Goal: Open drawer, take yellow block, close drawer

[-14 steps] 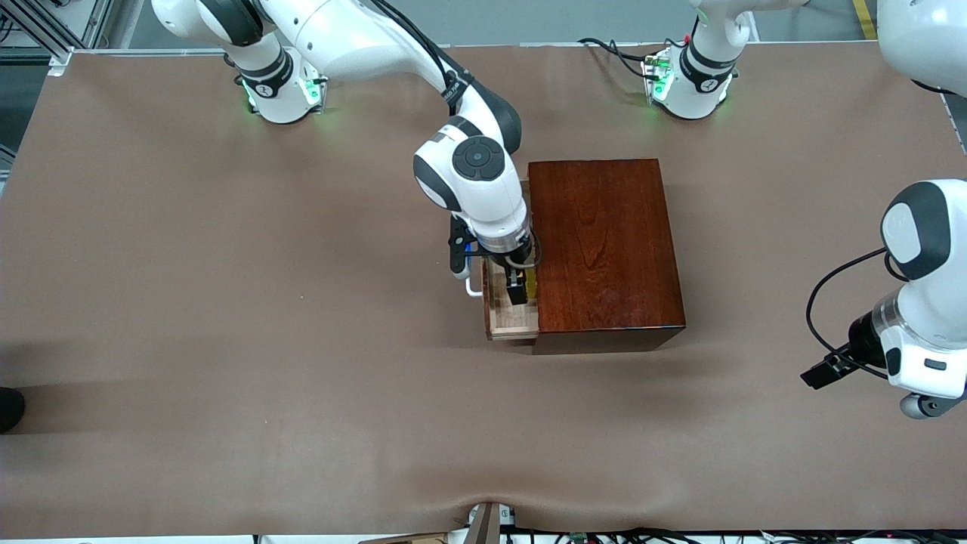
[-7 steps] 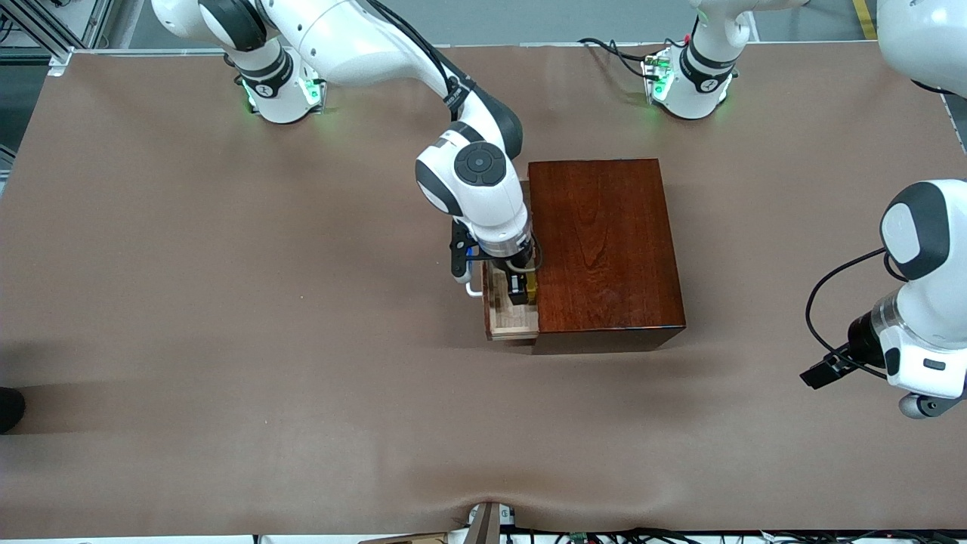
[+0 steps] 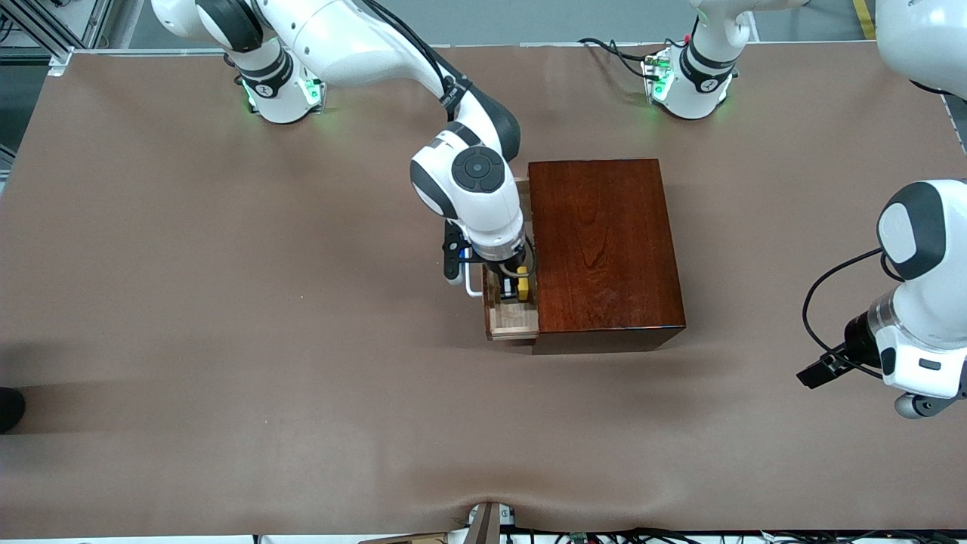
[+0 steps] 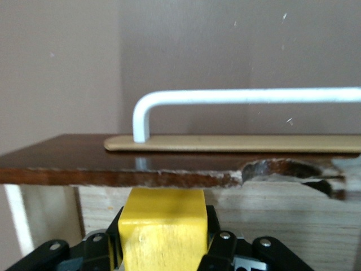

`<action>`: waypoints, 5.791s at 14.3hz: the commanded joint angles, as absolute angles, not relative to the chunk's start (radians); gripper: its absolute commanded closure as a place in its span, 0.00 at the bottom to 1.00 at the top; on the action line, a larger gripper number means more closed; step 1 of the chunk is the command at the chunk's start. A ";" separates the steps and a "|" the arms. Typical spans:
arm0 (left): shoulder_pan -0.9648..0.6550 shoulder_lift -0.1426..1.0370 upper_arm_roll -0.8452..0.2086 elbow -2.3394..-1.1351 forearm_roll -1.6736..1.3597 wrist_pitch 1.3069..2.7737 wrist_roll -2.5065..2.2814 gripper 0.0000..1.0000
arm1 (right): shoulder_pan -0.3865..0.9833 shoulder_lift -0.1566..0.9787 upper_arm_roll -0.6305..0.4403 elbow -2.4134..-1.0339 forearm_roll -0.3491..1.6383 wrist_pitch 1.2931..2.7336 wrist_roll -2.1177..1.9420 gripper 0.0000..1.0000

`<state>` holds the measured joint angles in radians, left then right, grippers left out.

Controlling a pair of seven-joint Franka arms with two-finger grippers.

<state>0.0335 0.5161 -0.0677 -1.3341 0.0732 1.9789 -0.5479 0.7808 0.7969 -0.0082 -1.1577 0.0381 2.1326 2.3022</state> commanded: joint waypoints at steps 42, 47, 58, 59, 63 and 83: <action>-0.657 0.695 -0.198 -1.307 0.130 1.987 -2.488 0.00 | -0.609 0.339 0.012 -2.057 -0.035 2.321 -0.719 0.73; -0.664 0.684 -0.184 -1.336 0.202 1.954 -2.554 0.00 | -0.658 0.397 0.011 -2.109 -0.035 2.419 -0.743 0.76; -0.638 0.683 -0.175 -1.331 0.336 1.790 -2.565 0.00 | -0.574 0.393 0.006 -2.184 -0.107 2.411 -0.417 0.41; -0.641 0.683 -0.158 -1.328 0.344 1.772 -2.565 0.00 | -0.575 0.394 0.006 -2.183 -0.109 2.416 -0.402 0.00; -0.649 0.683 -0.152 -1.322 0.350 1.755 -2.562 0.00 | -0.568 0.371 0.009 -2.152 -0.109 2.382 -0.394 0.00; -0.069 0.379 -0.155 -1.319 0.112 1.918 -1.427 0.00 | -0.066 -0.034 0.021 -1.646 -0.044 1.586 -0.106 0.00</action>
